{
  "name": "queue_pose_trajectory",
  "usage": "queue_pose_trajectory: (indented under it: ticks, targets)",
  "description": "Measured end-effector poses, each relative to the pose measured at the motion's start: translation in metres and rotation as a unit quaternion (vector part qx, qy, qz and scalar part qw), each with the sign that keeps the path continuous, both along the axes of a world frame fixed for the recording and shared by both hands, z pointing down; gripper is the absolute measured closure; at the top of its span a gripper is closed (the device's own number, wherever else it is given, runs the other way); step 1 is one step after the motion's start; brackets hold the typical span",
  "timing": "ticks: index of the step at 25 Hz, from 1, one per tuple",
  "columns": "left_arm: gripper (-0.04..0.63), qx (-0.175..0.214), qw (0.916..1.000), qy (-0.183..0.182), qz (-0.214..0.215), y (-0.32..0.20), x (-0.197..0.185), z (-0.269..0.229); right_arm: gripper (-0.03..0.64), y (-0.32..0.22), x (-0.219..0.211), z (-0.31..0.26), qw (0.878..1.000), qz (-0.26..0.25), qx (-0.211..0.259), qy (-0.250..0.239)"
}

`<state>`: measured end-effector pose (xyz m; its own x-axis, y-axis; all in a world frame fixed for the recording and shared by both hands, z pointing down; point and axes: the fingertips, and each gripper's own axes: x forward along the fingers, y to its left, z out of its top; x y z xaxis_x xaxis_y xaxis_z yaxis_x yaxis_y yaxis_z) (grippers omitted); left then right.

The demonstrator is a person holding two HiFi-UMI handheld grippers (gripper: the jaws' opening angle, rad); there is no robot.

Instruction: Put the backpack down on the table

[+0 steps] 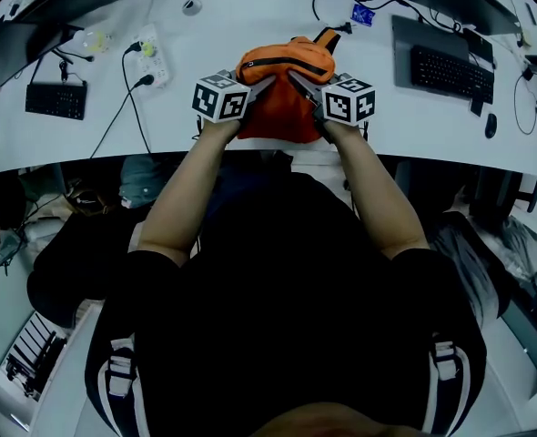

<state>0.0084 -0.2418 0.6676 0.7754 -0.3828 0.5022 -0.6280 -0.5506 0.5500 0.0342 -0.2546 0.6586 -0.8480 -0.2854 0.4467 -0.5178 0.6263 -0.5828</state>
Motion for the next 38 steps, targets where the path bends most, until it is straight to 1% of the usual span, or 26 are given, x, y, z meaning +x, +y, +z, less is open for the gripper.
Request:
queue_pose_trajectory:
  ticks: [9, 25, 32, 38]
  targets:
    - [0.554, -0.017, 0.9998, -0.006, 0.007, -0.003, -0.002, 0.027, 0.581, -0.005, -0.001, 0.030, 1.000, 0.014, -0.022, -0.001]
    - [0.554, -0.042, 0.9986, -0.027, 0.017, -0.016, -0.003, 0.065, 0.580, -0.018, 0.000, 0.072, 0.999, 0.038, -0.020, 0.031]
    - [0.554, -0.059, 0.9976, -0.024, 0.027, -0.018, -0.004, 0.080, 0.580, -0.020, 0.002, 0.085, 0.998, 0.044, -0.028, 0.042]
    - [0.554, -0.063, 0.9972, -0.024, 0.032, -0.024, -0.005, 0.090, 0.580, -0.025, 0.001, 0.096, 0.997, 0.042, -0.032, 0.053]
